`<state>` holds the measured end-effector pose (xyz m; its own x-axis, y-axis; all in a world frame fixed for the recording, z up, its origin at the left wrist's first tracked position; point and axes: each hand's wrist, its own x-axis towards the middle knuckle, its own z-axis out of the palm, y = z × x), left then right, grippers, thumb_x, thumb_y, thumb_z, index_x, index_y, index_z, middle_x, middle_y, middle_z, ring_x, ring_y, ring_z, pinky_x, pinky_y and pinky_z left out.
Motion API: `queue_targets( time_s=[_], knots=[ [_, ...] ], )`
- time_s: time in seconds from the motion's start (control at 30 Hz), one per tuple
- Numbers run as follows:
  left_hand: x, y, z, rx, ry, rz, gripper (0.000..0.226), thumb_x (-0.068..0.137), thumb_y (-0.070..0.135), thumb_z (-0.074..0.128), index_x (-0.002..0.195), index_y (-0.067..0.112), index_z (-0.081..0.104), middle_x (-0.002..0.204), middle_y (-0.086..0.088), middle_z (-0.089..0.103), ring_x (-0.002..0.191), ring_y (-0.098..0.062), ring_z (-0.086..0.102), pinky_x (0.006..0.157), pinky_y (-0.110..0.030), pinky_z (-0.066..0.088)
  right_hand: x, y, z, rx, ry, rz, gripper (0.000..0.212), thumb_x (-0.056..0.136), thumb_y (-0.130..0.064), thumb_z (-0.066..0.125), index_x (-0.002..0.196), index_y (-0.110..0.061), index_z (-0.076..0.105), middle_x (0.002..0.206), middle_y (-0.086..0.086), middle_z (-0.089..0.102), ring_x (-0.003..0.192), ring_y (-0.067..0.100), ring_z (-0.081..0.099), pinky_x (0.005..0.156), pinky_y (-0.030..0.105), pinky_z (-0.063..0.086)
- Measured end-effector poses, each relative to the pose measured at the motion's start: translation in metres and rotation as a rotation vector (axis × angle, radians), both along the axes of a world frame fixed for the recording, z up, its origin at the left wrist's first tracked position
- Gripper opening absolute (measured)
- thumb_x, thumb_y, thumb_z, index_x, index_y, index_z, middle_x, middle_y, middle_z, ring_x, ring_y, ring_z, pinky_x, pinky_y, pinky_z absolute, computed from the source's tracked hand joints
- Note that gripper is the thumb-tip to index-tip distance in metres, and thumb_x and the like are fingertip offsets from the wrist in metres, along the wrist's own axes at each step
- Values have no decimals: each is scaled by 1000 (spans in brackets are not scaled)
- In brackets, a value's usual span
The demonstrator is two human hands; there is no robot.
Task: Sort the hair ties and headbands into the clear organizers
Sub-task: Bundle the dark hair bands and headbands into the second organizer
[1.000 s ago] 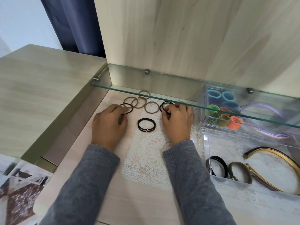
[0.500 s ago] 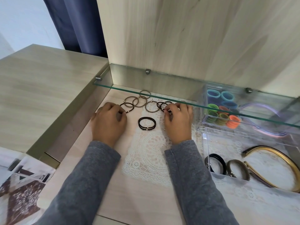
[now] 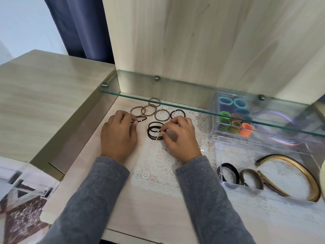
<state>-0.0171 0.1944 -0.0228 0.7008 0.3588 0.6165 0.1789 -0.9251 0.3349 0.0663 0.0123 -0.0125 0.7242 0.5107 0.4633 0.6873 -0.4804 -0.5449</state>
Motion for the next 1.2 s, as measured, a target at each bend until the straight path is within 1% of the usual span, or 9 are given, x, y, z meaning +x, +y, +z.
queue_targets(
  time_s=[0.13, 0.27, 0.53, 0.7, 0.8, 0.93, 1.0, 1.1, 1.2],
  knots=[
    [-2, 0, 1, -1, -87, -39, 8, 94, 15, 61, 96, 10, 67, 96, -6, 60, 80, -27, 58, 66, -41, 50, -1, 0, 1, -16, 2, 17, 3, 84, -23, 68, 87, -24, 70, 90, -9, 51, 95, 14, 40, 82, 32, 35],
    [-3, -3, 3, 14, -142, -116, 11, 95, 16, 59, 95, 9, 68, 95, -6, 61, 79, -27, 59, 65, -45, 50, -2, -1, 2, -11, 7, 29, 3, 83, -24, 68, 85, -24, 70, 88, -8, 52, 94, 14, 40, 82, 33, 36],
    [-13, -15, 3, 13, -130, -194, 11, 93, 16, 62, 93, 8, 69, 92, -6, 59, 79, -25, 57, 65, -41, 49, -3, -1, 5, -28, 37, 42, 3, 80, -23, 69, 83, -24, 70, 88, -11, 50, 95, 12, 39, 81, 29, 30],
    [-8, -16, 4, 36, -109, -195, 4, 91, 13, 67, 93, 12, 70, 92, -3, 59, 79, -24, 57, 66, -40, 48, -2, -1, 3, -27, 43, 37, 4, 79, -25, 68, 83, -25, 69, 88, -11, 50, 95, 12, 40, 83, 30, 33],
    [-5, -23, 5, 53, -118, -165, 5, 91, 15, 67, 94, 13, 70, 93, -3, 60, 79, -24, 57, 66, -40, 47, -4, 0, 4, 5, 51, 29, 12, 79, -33, 61, 86, -26, 68, 89, -11, 54, 95, 10, 41, 83, 31, 35],
    [-7, -25, 3, 21, -117, -168, 3, 90, 13, 68, 93, 13, 70, 93, -3, 59, 79, -23, 56, 67, -40, 48, 0, 0, 3, -5, 23, -164, 15, 82, -26, 58, 93, -24, 67, 96, -10, 57, 97, 12, 44, 85, 35, 38],
    [-7, -24, 2, -3, -106, -197, 4, 90, 12, 68, 93, 12, 69, 93, -3, 58, 79, -22, 56, 67, -41, 49, 3, 0, 1, -62, -12, -300, 25, 84, -20, 57, 107, -22, 67, 105, -3, 57, 103, 17, 43, 89, 39, 39],
    [-7, -23, 1, -19, -74, -226, 5, 90, 11, 69, 94, 12, 70, 93, -2, 58, 81, -21, 55, 68, -42, 49, 4, 0, -2, -152, 5, -379, 39, 86, -16, 55, 124, -22, 63, 116, 5, 56, 112, 26, 40, 96, 44, 34],
    [-7, -23, 1, -32, -60, -240, 6, 89, 11, 70, 94, 13, 70, 92, -1, 58, 81, -21, 55, 69, -41, 49, 4, 1, -3, -213, -8, -419, 34, 88, -19, 54, 120, -23, 66, 117, 2, 58, 113, 25, 40, 95, 42, 30]
  ],
)
